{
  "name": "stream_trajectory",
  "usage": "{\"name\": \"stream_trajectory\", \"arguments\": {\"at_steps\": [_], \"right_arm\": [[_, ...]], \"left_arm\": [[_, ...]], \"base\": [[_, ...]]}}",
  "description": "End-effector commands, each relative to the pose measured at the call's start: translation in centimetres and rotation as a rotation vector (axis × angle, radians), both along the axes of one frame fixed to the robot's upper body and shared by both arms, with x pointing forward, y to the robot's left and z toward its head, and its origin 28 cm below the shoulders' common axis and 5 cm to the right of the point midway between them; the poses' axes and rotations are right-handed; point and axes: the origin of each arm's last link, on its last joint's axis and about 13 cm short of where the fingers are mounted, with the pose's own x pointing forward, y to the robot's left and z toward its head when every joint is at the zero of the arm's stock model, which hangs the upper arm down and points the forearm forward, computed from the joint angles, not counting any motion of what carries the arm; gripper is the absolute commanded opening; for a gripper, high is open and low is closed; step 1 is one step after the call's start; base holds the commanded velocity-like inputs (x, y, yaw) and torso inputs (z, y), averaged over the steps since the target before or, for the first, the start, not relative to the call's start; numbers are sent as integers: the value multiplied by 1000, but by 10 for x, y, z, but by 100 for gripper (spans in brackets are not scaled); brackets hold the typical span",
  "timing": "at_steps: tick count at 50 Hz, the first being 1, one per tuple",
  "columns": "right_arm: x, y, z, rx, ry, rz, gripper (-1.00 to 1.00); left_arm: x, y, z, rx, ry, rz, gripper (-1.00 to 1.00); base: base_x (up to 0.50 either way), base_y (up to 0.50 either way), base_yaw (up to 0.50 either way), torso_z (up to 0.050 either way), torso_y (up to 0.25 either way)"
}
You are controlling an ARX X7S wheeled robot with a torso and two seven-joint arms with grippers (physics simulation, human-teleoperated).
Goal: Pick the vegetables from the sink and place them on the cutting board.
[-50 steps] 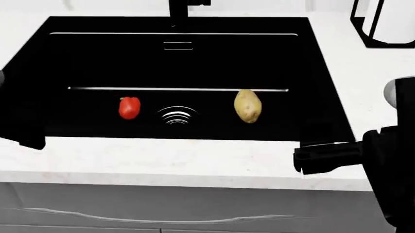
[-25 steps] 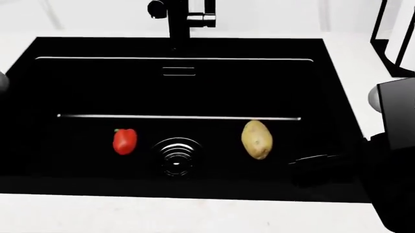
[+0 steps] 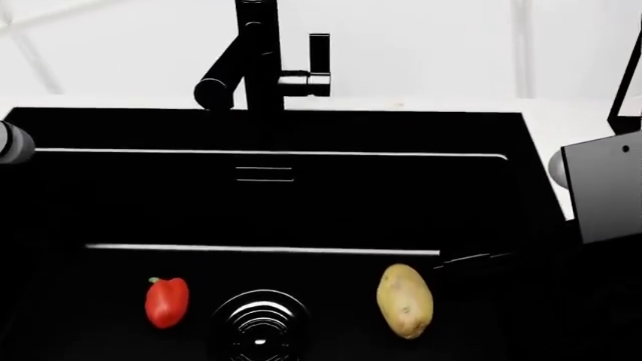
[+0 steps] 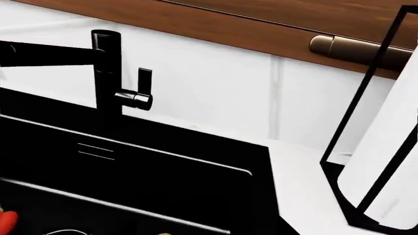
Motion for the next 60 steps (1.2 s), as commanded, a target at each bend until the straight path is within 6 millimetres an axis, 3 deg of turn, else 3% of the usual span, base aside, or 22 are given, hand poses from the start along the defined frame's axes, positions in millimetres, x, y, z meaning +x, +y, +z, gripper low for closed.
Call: {"name": "stream_trajectory", "arguments": {"at_steps": [1, 12, 23, 35, 42, 60], "right_arm": [[0, -1, -2, 16, 12, 7, 100], [0, -1, -3, 10, 31, 0, 100], [0, 0, -3, 4, 44, 2, 100], [1, -2, -11, 2, 70, -2, 100], [2, -2, -17, 4, 85, -4, 100], [4, -1, -23, 12, 103, 10, 100]], "left_arm": [[1, -3, -2, -29, 26, -24, 100], [-4, -13, -14, -21, 86, -67, 100], [-23, -26, -34, 13, 233, -181, 100], [-22, -32, -86, 51, 413, -175, 100], [-15, -36, -112, 69, 468, -151, 100], [22, -37, -130, 87, 485, -61, 100]], "base": [[500, 0, 0, 0, 0], [477, 0, 0, 0, 1], [17, 0, 0, 0, 1], [0, 0, 0, 0, 0], [0, 0, 0, 0, 0], [0, 0, 0, 0, 0]]}}
